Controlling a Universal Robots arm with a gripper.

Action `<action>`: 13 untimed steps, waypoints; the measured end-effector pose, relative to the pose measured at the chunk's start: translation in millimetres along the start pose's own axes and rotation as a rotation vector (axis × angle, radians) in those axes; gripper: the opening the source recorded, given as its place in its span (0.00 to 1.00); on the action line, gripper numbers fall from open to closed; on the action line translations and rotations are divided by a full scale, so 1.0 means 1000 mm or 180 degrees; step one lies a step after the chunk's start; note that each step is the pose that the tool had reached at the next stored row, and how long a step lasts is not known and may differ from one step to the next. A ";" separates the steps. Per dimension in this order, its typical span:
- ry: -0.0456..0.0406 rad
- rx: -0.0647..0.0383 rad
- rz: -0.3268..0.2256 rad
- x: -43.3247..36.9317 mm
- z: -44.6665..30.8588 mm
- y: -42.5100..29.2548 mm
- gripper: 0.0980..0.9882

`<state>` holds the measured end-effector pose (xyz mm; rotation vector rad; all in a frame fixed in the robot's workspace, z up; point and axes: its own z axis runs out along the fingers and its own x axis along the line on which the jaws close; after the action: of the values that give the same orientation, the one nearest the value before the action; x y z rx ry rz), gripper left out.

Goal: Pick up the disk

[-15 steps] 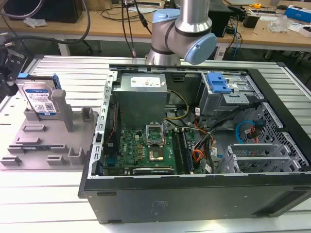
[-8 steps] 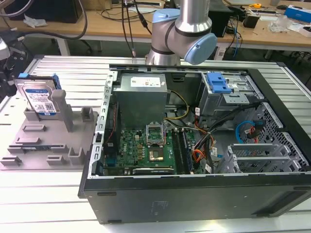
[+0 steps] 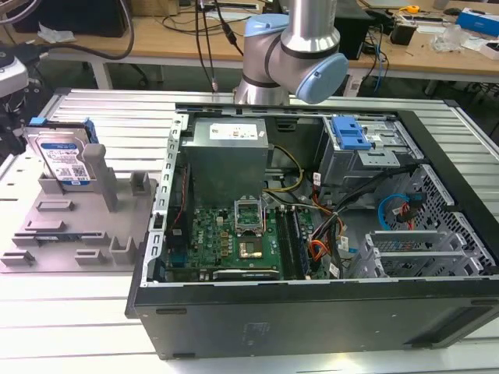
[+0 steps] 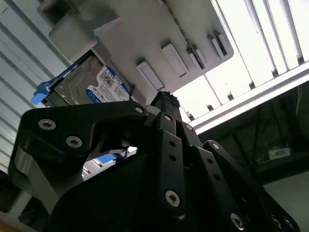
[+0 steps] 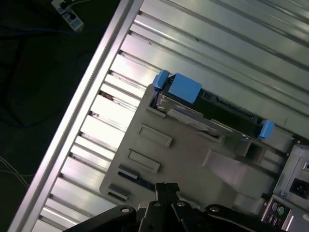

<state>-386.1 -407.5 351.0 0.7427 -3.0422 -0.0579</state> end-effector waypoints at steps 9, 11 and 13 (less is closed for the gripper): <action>0.0026 0.0000 -0.0689 -0.0003 0.0005 -0.0001 0.43; 0.0031 0.0000 -0.0814 -0.0008 0.0005 -0.0004 0.43; 0.0036 0.0000 -0.0937 -0.0011 0.0005 -0.0005 0.43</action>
<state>-384.9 -407.4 350.4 1.1790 -2.8954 -0.0551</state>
